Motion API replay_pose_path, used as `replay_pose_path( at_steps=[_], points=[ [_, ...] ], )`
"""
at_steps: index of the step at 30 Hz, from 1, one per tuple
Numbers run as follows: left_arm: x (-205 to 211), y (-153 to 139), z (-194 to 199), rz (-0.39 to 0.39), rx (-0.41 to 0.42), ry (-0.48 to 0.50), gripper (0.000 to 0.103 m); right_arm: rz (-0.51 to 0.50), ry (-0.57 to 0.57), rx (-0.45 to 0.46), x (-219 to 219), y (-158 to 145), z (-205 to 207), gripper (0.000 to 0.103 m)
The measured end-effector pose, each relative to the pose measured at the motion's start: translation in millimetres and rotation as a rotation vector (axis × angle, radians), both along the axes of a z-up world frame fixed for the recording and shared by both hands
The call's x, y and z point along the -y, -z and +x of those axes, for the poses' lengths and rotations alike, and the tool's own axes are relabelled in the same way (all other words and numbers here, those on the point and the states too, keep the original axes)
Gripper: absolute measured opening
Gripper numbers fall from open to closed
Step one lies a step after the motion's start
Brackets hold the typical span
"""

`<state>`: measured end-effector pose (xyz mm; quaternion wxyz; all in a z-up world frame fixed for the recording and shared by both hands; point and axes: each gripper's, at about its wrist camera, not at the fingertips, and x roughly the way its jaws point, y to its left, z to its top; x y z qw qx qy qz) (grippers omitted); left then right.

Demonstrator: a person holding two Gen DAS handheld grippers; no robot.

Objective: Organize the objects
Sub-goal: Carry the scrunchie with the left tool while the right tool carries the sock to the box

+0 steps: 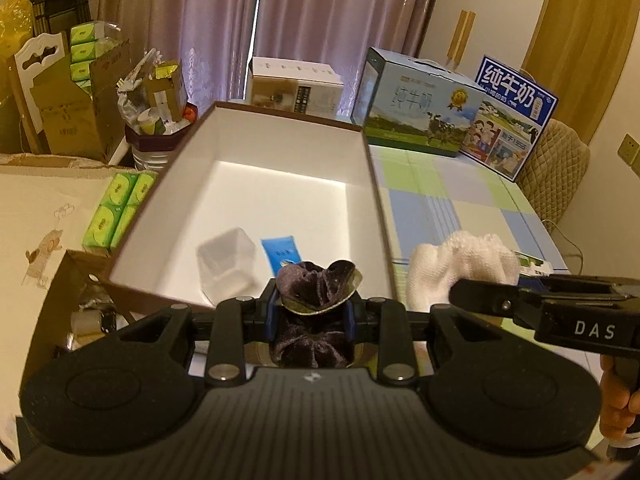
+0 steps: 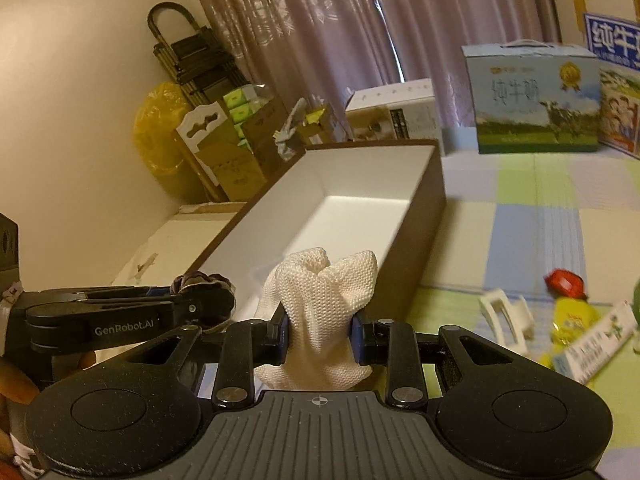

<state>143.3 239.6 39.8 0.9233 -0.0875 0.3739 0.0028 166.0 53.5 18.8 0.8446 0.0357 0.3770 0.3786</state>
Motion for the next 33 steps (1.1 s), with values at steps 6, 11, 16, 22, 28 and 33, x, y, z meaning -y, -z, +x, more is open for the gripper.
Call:
replay_pose_path(
  at_steps=[6,11,16,22,28,33],
  points=[
    [-27.6,4.1,23.3,0.005,-0.006,0.027,0.026,-0.075,0.004,0.029,-40.1,8.2,9.7,0.026],
    [-43.0,15.6,44.5,-0.002,-0.046,0.049,0.026,-0.152,0.004,0.063,-66.0,14.8,17.8,0.027],
    [-49.6,26.8,60.7,-0.012,-0.076,0.078,0.026,-0.223,-0.006,0.072,-86.6,23.1,25.3,0.027],
    [-54.2,41.9,77.3,-0.015,-0.136,0.123,0.026,-0.313,-0.029,0.062,-102.4,36.9,32.6,0.027],
    [-58.8,63.0,91.6,0.002,-0.221,0.145,0.026,-0.366,-0.051,0.042,-112.6,49.5,40.4,0.027],
    [-63.5,75.5,100.2,0.020,-0.264,0.155,0.027,-0.386,-0.068,0.027,-119.5,58.5,45.6,0.027]
  ],
)
